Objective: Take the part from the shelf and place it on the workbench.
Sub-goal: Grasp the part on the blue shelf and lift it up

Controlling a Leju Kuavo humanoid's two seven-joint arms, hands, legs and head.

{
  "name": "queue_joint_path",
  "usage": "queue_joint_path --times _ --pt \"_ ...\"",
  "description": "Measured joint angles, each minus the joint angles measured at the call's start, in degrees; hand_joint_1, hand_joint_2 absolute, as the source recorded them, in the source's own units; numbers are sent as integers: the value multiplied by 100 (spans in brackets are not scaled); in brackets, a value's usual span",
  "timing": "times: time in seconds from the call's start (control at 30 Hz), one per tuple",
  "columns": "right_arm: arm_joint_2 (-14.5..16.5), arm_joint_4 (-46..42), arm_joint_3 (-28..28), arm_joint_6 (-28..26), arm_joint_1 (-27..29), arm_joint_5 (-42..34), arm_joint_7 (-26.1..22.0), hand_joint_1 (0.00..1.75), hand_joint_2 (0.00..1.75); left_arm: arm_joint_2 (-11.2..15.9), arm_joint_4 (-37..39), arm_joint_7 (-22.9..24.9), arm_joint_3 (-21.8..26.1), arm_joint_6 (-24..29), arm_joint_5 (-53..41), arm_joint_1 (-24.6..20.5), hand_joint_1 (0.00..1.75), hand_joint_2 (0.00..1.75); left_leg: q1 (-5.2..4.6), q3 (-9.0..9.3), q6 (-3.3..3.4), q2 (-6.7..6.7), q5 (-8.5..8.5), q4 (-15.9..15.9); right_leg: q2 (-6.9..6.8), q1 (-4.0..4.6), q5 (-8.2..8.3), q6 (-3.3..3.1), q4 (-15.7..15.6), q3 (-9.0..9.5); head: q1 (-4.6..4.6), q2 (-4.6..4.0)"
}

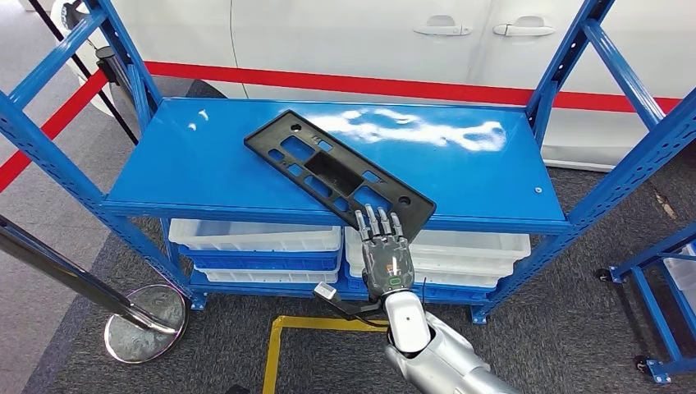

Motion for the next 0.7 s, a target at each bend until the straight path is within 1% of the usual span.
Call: queue_joint_path --times 0.4,0.7 --pt "63 228 -7 0 -71 18 -2 0 175 7 0 -35 -2 -31 -10 -1 0 0 -4 0 0 0 0 0 0 0 0 0 0 -1 1 0" --pt "169 650 -21 25 -294 17 68 0 175 24 0 -72 -22 -80 -90 -3 0 0 -6 10 0 0 0 1 0 0 0 0 0 -2 1 0"
